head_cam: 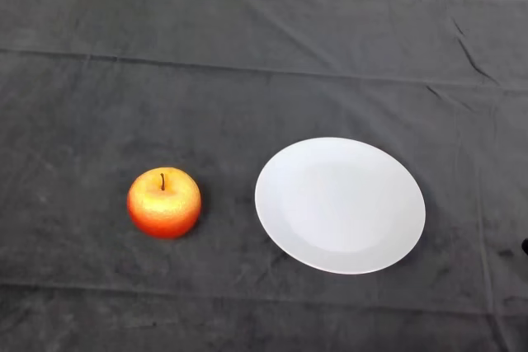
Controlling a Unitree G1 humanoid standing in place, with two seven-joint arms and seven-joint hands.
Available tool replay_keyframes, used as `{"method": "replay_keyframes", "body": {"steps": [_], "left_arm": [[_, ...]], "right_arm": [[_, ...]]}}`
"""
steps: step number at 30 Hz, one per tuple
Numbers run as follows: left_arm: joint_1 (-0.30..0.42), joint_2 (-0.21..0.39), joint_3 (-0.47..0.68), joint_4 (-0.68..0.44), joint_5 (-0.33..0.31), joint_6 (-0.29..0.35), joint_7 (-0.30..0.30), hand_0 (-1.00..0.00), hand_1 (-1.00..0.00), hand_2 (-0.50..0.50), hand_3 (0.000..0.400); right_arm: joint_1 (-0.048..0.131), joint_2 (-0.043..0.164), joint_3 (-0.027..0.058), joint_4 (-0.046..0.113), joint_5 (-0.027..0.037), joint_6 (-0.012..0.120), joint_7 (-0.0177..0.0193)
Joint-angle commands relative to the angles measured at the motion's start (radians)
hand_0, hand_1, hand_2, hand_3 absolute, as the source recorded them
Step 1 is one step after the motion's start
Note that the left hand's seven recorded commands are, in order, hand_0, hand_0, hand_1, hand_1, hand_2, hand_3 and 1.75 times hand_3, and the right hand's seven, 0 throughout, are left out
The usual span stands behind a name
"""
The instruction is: Move the apple to the plate
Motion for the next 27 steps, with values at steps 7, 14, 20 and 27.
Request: {"method": "replay_keyframes", "body": {"steps": [7,14,20,27], "left_arm": [[-0.047,-0.003,0.017,0.026,0.042,-0.044,-0.007,0.00,0.00,0.00,0.000],[-0.059,-0.003,0.011,0.020,0.063,-0.074,-0.004,0.00,0.00,0.00,0.000],[-0.071,-0.005,0.000,0.012,0.088,-0.101,0.001,0.00,0.00,0.00,0.000],[-0.086,-0.007,-0.017,-0.003,0.120,-0.127,0.010,0.00,0.00,0.00,0.000]], "right_arm": [[0.093,0.071,-0.0078,0.067,0.0161,0.092,-0.0025],[0.093,0.072,-0.0063,0.067,0.0177,0.092,-0.0023],[0.093,0.072,-0.0051,0.067,0.0191,0.092,-0.0021],[0.093,0.072,-0.0038,0.066,0.0205,0.092,-0.0019]]}}
